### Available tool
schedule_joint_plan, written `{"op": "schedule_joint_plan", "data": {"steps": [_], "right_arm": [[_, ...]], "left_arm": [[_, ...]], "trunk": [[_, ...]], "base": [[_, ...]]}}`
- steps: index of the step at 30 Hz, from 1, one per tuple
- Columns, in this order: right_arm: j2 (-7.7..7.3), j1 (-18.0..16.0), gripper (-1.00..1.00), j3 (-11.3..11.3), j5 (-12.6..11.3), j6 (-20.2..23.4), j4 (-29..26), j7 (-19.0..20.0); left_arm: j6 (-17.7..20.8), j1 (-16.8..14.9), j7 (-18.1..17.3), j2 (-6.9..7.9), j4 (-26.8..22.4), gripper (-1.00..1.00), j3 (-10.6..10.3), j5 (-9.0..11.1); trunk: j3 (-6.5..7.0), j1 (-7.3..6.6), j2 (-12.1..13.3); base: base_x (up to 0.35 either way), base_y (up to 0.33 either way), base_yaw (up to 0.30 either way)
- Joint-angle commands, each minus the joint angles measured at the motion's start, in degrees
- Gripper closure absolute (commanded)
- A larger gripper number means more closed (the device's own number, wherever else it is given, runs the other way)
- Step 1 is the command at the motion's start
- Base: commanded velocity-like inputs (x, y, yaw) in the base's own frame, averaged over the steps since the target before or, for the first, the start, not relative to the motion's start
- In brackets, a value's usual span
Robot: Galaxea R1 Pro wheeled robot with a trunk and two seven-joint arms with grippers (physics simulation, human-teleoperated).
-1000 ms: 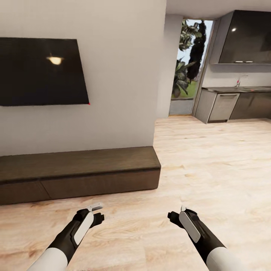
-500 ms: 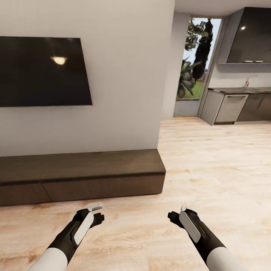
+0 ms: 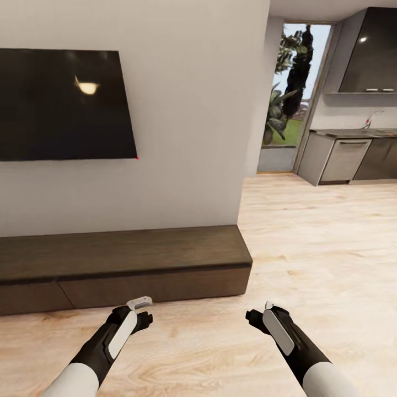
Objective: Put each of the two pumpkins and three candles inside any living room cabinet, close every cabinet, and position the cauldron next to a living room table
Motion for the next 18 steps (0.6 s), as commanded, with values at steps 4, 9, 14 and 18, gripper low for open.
{"op": "schedule_joint_plan", "data": {"steps": [4, 9, 14, 18], "right_arm": [[-0.08, 0.0, -1.00, 0.3, -0.5, 0.1, -0.1, -0.6], [-0.08, 0.0, -1.00, 0.3, -0.5, 0.1, -0.1, -0.6], [-0.08, 0.0, -1.00, 0.3, -0.5, 0.1, -0.1, -0.6], [-0.08, 0.0, -1.00, 0.3, -0.5, 0.1, -0.1, -0.6]], "left_arm": [[0.2, 0.0, 0.4, 0.03, -0.1, -1.00, -0.1, 0.6], [0.1, 0.0, 0.2, 0.01, -0.1, -1.00, -0.1, 0.6], [0.1, 0.0, 0.0, 0.05, -0.5, -1.00, -0.1, 0.6], [0.2, 0.0, -0.1, 0.15, -2.1, -1.00, -0.1, 0.6]], "trunk": [[-0.06, 0.02, 0.0], [-0.06, 0.02, 0.0], [-0.06, 0.02, 0.0], [-0.06, 0.02, 0.0]], "base": [[0.244, 0.184, 0.000], [0.158, 0.206, 0.000], [0.031, 0.045, 0.000], [0.003, 0.005, 0.000]]}}
